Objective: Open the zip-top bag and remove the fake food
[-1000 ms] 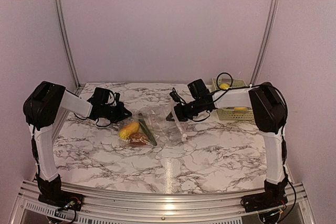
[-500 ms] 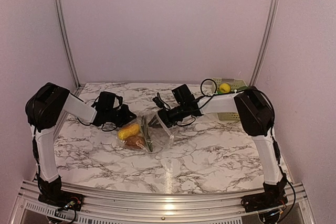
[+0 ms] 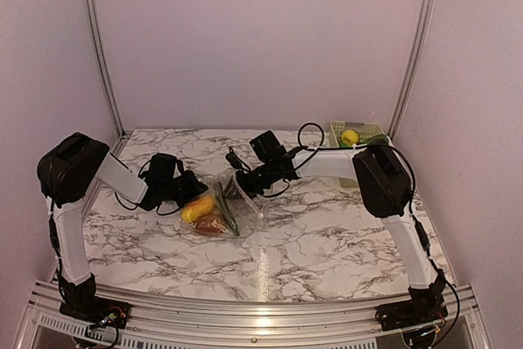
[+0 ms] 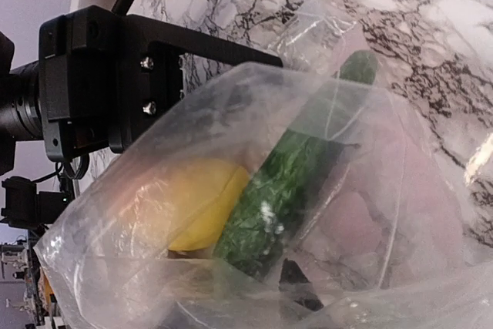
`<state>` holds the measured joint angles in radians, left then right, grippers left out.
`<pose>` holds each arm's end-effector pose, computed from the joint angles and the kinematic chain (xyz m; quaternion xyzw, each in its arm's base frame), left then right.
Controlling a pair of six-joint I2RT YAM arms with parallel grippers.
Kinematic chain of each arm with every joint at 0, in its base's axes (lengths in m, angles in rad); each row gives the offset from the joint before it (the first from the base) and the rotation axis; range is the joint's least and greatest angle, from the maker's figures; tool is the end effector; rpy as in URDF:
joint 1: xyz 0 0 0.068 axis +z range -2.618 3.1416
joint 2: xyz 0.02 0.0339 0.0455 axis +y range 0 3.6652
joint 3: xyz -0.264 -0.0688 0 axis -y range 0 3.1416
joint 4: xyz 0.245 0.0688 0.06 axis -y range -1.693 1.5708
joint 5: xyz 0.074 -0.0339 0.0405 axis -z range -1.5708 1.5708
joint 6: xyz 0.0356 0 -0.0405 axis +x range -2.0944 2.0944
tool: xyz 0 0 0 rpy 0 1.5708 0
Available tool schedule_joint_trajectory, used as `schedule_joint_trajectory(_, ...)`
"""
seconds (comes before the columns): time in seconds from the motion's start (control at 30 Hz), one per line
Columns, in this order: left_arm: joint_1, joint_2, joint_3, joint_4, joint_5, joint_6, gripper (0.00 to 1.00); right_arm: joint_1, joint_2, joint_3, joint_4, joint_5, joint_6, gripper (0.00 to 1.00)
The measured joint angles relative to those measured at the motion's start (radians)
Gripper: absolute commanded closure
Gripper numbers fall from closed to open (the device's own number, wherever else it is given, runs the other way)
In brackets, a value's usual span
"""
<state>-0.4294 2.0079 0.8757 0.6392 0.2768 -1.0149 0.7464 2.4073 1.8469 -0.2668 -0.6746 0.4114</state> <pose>0.3464 -0.1693 0.1051 -0.1775 0.8343 -0.4248 0.3031 0.3698 0.3723 0.1361 -0.2651 0.8468 0.4456 0.1183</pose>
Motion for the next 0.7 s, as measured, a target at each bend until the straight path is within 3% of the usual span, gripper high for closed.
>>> schedule_joint_trajectory(0.17, -0.006, 0.0, -0.032, 0.079, -0.014, -0.054, 1.0, 0.019, 0.001, 0.043, -0.035, 0.063, -0.026, 0.69)
schedule_joint_trajectory(0.27, -0.011, -0.001, -0.042, 0.103, -0.027, -0.075, 1.0, 0.027, 0.014, 0.087, -0.095, 0.086, -0.049, 0.54)
schedule_joint_trajectory(0.37, -0.021, -0.004, -0.048, 0.118, -0.052, -0.098, 1.0, 0.043, 0.036, 0.157, -0.155, 0.135, -0.091, 0.48)
schedule_joint_trajectory(0.57, -0.04, -0.006, -0.049, 0.164, -0.08, -0.151, 1.0, 0.091, 0.05, 0.221, -0.245, 0.245, -0.166, 0.47)
schedule_joint_trajectory(0.7, -0.042, -0.006, -0.049, 0.172, -0.095, -0.164, 1.0, 0.102, 0.065, 0.221, -0.298, 0.336, -0.225, 0.55)
